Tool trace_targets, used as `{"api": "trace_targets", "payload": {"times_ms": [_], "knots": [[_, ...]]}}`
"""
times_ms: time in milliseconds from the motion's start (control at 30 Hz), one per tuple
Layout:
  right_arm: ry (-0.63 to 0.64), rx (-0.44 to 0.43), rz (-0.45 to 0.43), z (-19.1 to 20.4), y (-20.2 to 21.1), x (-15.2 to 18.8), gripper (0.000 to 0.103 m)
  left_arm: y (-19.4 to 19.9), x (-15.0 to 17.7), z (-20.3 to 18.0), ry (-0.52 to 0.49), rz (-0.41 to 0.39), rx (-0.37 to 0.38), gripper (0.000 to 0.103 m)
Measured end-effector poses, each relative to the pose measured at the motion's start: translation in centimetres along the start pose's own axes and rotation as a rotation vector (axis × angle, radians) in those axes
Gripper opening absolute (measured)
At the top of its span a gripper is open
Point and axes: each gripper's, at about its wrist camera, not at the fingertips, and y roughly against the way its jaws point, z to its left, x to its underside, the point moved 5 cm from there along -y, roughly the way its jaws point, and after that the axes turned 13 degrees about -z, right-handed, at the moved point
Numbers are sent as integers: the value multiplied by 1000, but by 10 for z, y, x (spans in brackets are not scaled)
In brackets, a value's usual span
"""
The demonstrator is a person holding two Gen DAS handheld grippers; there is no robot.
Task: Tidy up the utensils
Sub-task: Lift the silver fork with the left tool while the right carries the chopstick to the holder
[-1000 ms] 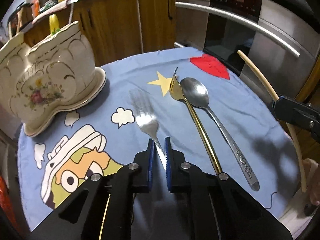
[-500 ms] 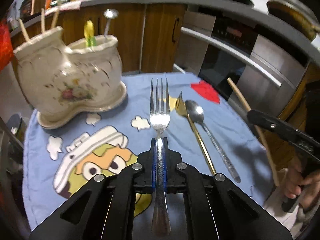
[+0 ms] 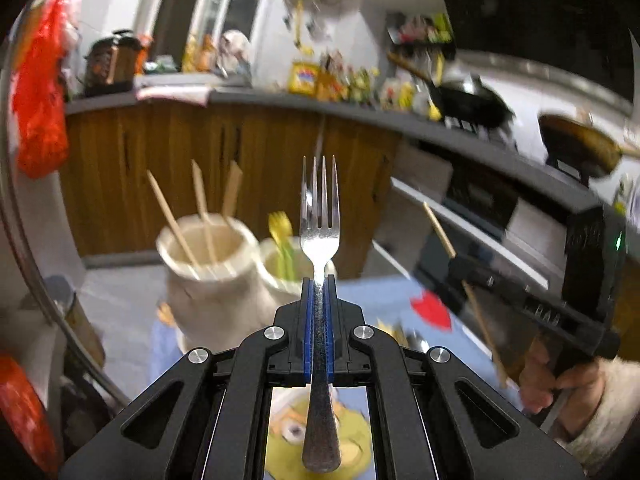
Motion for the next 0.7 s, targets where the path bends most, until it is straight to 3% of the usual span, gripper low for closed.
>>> {"api": "trace_targets", "payload": {"times_ms": [267, 467, 700], "knots": [[51, -70, -158, 30, -75, -50, 5, -20, -59, 34, -18, -161, -71, 5], [57, -49, -192, 33, -131, -53, 5, -55, -68, 63, 17, -190, -135, 5], [19, -12, -241, 24, -160, -52, 5, -76, -62, 78, 2, -228, -167, 5]]}}
